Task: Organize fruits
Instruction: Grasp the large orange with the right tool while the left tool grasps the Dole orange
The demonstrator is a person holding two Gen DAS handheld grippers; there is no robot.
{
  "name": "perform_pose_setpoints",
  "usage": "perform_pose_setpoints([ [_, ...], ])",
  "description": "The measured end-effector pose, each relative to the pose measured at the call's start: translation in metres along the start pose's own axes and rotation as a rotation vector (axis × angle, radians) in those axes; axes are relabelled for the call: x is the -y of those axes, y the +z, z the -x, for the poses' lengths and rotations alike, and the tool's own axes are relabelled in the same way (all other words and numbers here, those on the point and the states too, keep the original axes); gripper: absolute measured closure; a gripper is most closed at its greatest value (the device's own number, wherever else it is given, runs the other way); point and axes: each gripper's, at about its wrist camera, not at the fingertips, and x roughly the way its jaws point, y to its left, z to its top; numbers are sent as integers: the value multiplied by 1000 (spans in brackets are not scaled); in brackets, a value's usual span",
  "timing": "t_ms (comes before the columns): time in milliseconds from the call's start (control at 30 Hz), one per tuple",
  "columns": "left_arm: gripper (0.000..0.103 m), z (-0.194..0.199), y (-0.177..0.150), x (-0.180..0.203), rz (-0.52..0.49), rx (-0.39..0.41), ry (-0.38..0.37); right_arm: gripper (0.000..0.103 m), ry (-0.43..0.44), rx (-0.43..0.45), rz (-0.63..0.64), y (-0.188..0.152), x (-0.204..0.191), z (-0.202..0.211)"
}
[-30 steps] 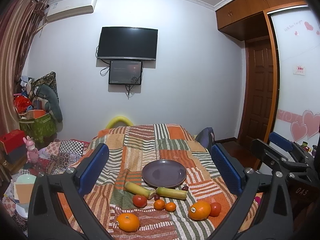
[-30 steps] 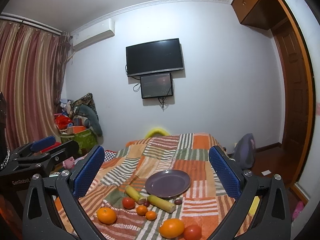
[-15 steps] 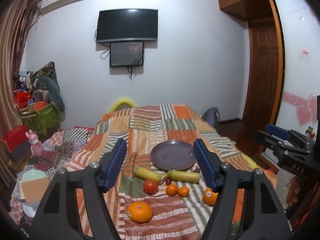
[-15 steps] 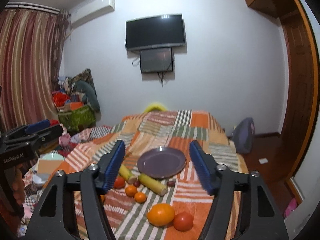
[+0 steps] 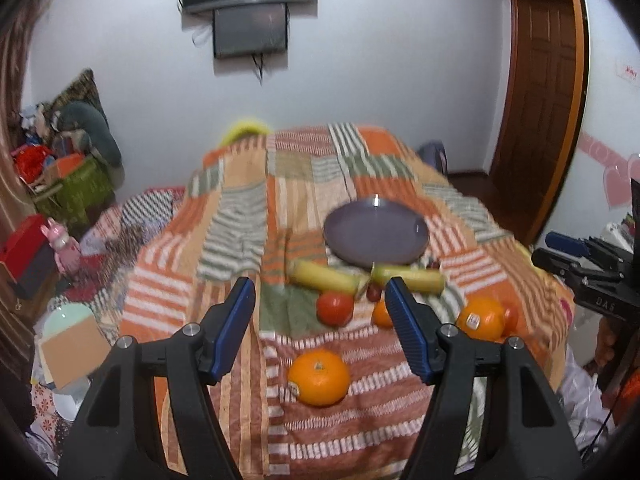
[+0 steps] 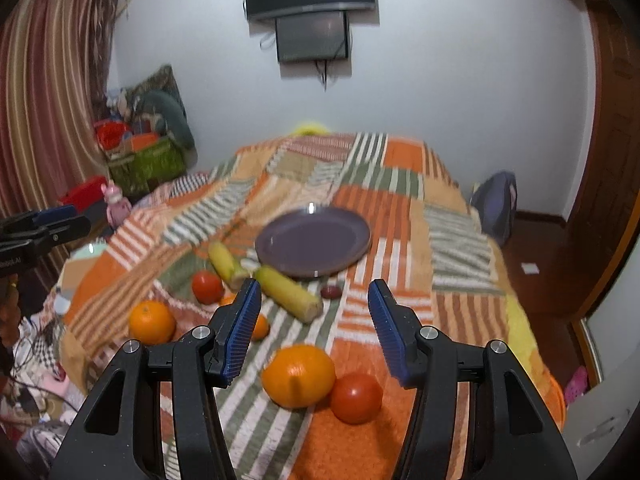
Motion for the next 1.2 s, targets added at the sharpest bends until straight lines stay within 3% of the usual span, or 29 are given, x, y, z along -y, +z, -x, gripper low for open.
perform_pose_setpoints([
  [200,35,-35,-16,-8,-22,-133,-23,50,26,-99,-12,-11,2,-23],
  [333,35,-58,-28,-11,-26,-225,-42,42,41,-143,-15,-18,1,-33],
  [500,35,-85,-42,-10,-16,-337,-85,41,46,-193,-8,-28,-2,-45],
  [800,34,-114,-57,2,-39,-428,-118,41,81,-270,-29,-40,1,-63],
  [1033,28,-120,-62,3,-54,-433,-108,35,84,-305,-23,-42,-1,-77],
  [1200,28,-139,-72,-10,7,-499,-103,32,90,-316,-22,-44,-2,-84],
])
